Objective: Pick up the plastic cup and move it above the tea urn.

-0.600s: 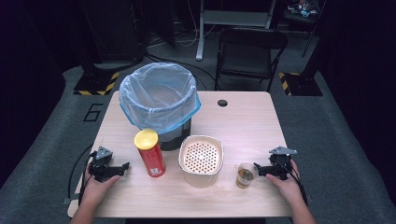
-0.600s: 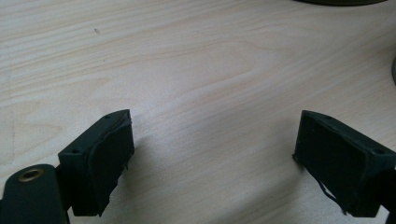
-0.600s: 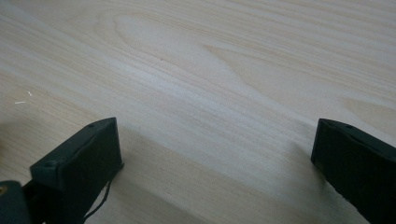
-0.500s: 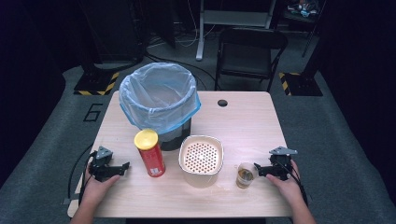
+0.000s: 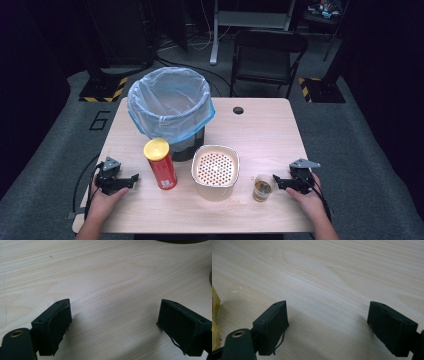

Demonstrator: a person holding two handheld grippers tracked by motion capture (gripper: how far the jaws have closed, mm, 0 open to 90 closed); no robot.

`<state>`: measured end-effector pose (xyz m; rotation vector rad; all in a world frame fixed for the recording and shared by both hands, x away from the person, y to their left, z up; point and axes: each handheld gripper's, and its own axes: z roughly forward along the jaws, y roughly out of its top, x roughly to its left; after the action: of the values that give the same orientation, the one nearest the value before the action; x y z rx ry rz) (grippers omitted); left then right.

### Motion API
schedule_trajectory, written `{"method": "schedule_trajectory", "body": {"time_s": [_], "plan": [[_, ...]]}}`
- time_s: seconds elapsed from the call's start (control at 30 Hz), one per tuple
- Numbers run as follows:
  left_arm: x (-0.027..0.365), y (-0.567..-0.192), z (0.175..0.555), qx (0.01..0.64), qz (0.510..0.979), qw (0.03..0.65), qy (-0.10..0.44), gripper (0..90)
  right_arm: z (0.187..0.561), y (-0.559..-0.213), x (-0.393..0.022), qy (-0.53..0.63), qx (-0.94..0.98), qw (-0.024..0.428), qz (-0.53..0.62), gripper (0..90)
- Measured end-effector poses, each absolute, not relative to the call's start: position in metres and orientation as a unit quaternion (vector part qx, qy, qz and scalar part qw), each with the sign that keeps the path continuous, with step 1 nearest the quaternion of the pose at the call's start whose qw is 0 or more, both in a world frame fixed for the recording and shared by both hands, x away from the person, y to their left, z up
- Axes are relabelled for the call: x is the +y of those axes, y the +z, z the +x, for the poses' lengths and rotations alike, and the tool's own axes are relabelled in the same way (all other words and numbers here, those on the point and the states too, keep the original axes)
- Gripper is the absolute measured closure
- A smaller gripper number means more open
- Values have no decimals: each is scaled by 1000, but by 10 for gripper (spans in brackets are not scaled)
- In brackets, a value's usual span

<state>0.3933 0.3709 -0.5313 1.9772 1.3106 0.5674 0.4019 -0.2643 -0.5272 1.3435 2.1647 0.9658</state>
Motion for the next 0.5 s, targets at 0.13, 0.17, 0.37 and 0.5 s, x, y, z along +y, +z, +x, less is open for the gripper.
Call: {"method": "schedule_trajectory", "body": {"time_s": [0.13, 0.17, 0.37, 0.5], "plan": [[371, -531, 393, 505, 761, 344, 219, 117, 401, -525, -265, 349, 777, 208, 481, 275], [371, -531, 393, 505, 761, 344, 219, 117, 401, -523, -265, 346, 782, 203, 477, 360], [371, -531, 393, 505, 761, 344, 219, 117, 396, -499, -264, 344, 773, 228, 482, 466], [371, -531, 393, 505, 761, 344, 219, 117, 389, -462, -260, 377, 762, 218, 479, 488]]}}
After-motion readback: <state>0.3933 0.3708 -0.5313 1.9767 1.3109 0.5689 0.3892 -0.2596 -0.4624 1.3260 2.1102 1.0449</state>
